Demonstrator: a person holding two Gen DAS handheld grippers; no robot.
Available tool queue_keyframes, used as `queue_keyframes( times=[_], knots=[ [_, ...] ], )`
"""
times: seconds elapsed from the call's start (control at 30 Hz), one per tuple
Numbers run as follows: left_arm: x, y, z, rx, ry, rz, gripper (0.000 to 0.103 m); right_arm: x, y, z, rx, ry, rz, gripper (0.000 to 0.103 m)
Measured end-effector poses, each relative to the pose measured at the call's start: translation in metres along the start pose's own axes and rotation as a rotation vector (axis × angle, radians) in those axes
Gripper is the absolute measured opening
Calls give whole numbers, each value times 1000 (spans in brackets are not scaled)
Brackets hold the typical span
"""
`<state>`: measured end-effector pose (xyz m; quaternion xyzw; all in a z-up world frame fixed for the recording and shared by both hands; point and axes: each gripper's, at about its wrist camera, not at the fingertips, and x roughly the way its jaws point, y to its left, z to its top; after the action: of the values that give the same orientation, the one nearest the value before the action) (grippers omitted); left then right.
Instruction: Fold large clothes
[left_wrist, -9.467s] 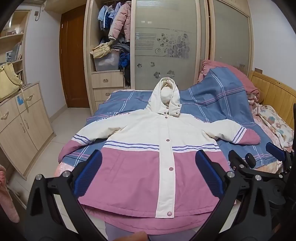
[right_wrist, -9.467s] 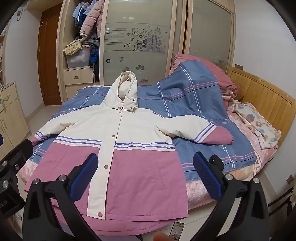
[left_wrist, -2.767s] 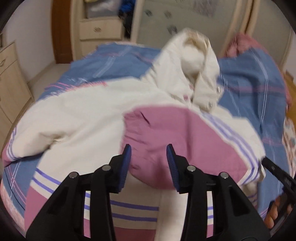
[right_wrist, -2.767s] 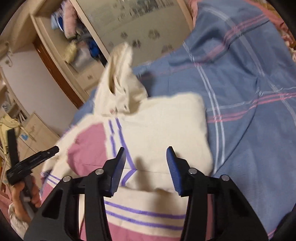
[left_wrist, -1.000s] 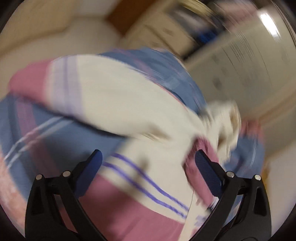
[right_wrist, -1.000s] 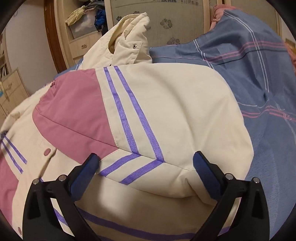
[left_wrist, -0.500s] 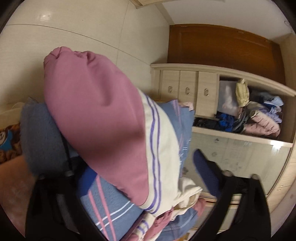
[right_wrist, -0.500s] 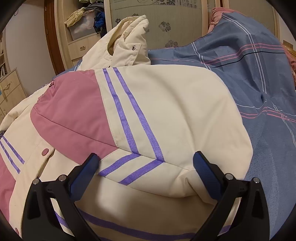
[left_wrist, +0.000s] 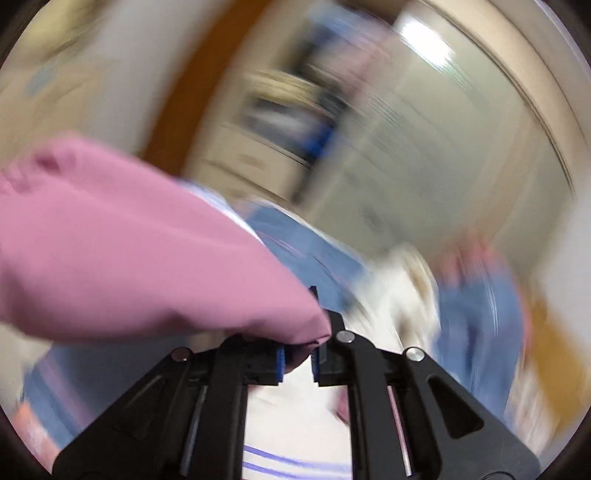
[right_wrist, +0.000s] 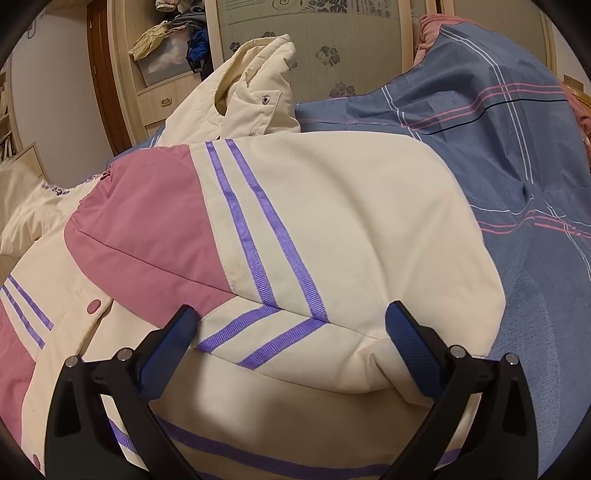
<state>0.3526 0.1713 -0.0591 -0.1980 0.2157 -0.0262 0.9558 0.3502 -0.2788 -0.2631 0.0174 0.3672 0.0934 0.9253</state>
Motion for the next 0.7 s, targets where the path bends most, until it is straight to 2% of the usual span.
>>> queue_keyframes(
  times=[0.07, 0.13, 0.17, 0.23, 0.27, 0.3, 0.37, 0.47, 0.57, 0.63, 0.7],
  knots=[
    [33, -86, -32, 226, 168, -63, 13, -3, -6, 0, 29, -12, 31, 102],
    [60, -141, -79, 404, 337, -91, 16, -8, -15, -1, 80, -32, 84, 102],
    [71, -163, -106, 479, 406, -106, 22, -11, -20, -1, 107, -43, 110, 102],
    [79, -179, -136, 530, 452, -113, 29, -17, -35, -4, 180, -74, 185, 102],
    [79, -181, -143, 531, 458, -109, 39, -21, -43, -5, 224, -89, 225, 102],
    [76, -178, -146, 511, 458, -111, 53, -24, -49, -6, 259, -93, 245, 102],
    [66, -161, -137, 424, 441, -116, 71, -37, -59, -12, 332, -89, 269, 102],
    [51, -129, -125, 335, 415, -96, 75, -63, -70, -29, 420, -69, 251, 102],
    [42, -103, -118, 265, 398, -40, 76, -81, -85, -42, 525, -99, 273, 102],
    [51, -85, -117, 208, 401, -12, 76, -81, -98, -43, 622, -102, 330, 102],
    [65, -71, -117, 165, 418, 8, 76, -77, -100, -35, 658, -80, 336, 102]
  ],
)
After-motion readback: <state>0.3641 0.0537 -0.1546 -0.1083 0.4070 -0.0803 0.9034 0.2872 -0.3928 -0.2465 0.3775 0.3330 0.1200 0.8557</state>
